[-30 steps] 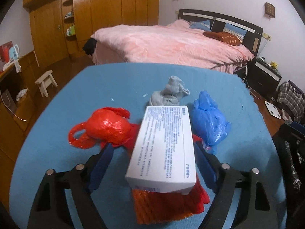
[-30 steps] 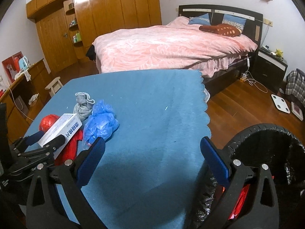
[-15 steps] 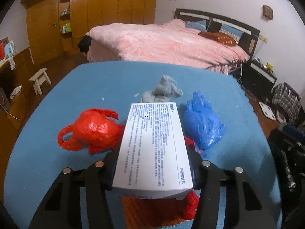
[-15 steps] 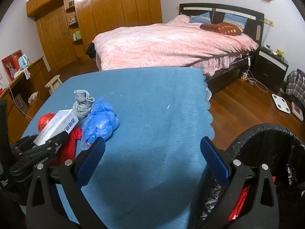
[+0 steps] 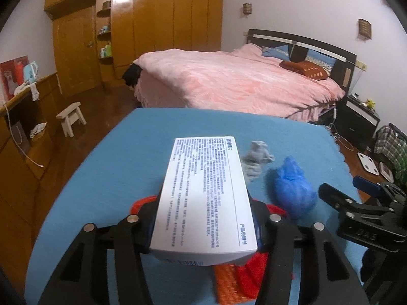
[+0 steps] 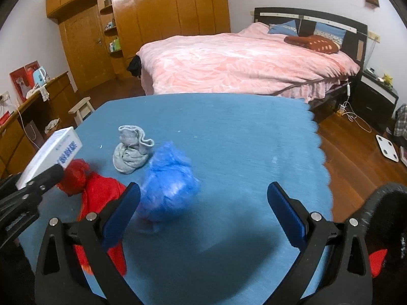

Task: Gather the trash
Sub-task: 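Grasp the blue plastic bag with right gripper while left gripper holds box, then carry box and blue bag over the bin and open both grippers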

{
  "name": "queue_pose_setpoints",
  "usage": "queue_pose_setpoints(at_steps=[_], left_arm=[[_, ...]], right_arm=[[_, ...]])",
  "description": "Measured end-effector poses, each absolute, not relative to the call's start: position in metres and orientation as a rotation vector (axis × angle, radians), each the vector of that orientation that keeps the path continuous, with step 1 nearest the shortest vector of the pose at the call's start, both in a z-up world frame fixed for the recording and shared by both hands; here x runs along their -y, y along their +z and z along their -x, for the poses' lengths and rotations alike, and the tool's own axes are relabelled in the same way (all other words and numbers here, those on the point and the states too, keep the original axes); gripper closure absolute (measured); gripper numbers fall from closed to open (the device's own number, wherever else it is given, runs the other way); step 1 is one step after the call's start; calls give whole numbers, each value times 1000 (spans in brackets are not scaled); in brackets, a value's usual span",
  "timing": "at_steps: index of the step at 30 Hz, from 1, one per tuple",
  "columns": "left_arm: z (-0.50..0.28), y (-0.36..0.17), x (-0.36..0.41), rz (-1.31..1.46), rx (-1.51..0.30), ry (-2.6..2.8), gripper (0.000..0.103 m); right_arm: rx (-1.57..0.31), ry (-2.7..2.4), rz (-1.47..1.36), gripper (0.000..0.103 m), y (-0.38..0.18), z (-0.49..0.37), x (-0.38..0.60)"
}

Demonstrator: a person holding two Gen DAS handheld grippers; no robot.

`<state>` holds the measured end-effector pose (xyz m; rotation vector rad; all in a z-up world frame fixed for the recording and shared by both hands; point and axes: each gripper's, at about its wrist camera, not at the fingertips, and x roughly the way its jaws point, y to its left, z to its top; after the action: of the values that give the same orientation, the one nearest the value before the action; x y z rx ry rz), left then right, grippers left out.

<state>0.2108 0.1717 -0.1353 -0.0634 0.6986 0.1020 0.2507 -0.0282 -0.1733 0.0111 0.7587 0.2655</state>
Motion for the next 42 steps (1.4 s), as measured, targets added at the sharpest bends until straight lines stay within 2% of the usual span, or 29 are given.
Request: queue_pose_setpoints(at_steps=[8, 11, 13, 15, 18, 21, 42], left_arm=[[-208, -136, -183, 54, -693, 127, 49], [-207, -137, -186, 63, -694, 131, 49], [-206, -137, -186, 64, -694, 131, 49], [-206, -137, -185, 64, -695, 129, 49], [-205, -137, -183, 64, -697, 127, 49], [-204, -135, -179, 63, -696, 122, 49], [-183, -91, -131, 35, -639, 47, 49]], right_arm=[[-834, 276, -5, 8, -197, -275, 1], [-861, 302, -7, 31, -201, -277, -5], [-883, 329, -16, 36, -204, -278, -7], [-897, 349, -26, 49, -205, -277, -7], [-910, 372, -17, 57, -205, -274, -10], [-909, 382, -19, 60, -202, -272, -8], [-748, 327, -83, 60, -119, -225, 68]])
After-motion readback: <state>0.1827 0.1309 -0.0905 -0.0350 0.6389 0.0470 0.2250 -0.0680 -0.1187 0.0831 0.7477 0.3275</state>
